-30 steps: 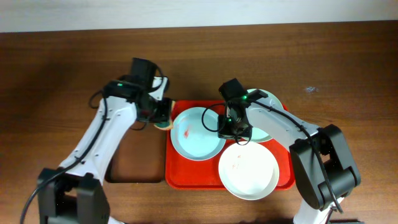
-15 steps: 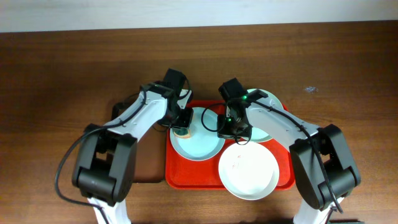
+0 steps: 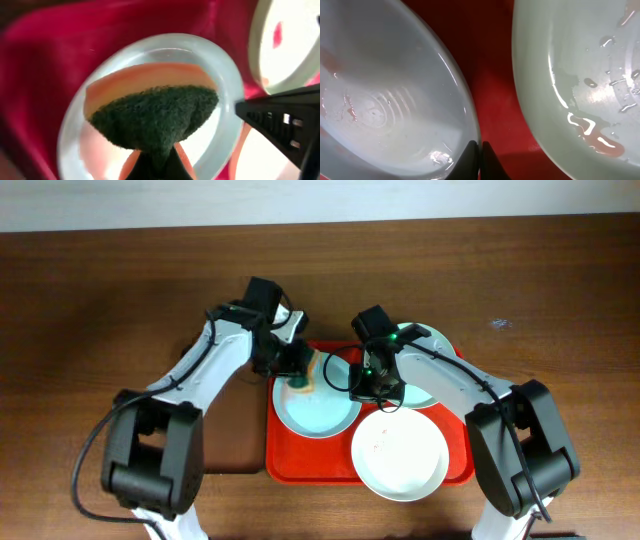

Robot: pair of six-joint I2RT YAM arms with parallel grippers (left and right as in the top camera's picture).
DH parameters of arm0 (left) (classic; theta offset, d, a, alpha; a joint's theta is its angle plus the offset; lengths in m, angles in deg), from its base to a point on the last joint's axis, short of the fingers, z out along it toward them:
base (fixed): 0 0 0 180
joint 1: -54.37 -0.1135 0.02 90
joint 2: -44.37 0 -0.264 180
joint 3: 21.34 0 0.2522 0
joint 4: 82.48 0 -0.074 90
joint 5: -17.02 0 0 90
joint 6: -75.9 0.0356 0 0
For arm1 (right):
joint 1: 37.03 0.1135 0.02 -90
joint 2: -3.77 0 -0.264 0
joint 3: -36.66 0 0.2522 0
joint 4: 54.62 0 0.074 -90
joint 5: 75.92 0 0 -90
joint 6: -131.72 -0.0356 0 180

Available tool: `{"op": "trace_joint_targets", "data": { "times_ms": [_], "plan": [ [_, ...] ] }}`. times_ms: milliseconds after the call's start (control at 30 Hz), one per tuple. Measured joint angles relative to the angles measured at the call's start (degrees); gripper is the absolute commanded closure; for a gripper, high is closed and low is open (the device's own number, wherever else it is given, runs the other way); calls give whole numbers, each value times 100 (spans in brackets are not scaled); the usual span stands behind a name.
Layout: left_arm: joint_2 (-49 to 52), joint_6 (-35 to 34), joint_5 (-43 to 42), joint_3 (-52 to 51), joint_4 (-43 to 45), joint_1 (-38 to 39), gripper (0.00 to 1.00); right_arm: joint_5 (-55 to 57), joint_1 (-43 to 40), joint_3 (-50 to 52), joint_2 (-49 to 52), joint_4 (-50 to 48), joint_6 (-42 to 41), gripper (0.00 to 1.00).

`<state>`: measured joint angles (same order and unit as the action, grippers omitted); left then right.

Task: Clean dirty plates on tray and stack at the side
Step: 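Scrub the left blue plate with the sponge in the left gripper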

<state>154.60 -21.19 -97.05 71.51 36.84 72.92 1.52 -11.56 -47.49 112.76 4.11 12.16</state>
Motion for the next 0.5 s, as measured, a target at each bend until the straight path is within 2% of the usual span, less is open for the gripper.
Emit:
{"op": "trace_joint_targets", "data": {
  "times_ms": [167, 333, 500],
  "plan": [
    [-20, -216, 1467, -129, 20, 546, 100, 0, 0, 0, 0, -7, -7, 96],
    [-20, -485, 2033, -365, 245, 651, 100, 0, 0, 0, 2, -20, 0, 96],
    [-9, -564, 2155, -378, 339, 651, 100, 0, 0, 0, 2, -20, 0, 96]
  ]
}}
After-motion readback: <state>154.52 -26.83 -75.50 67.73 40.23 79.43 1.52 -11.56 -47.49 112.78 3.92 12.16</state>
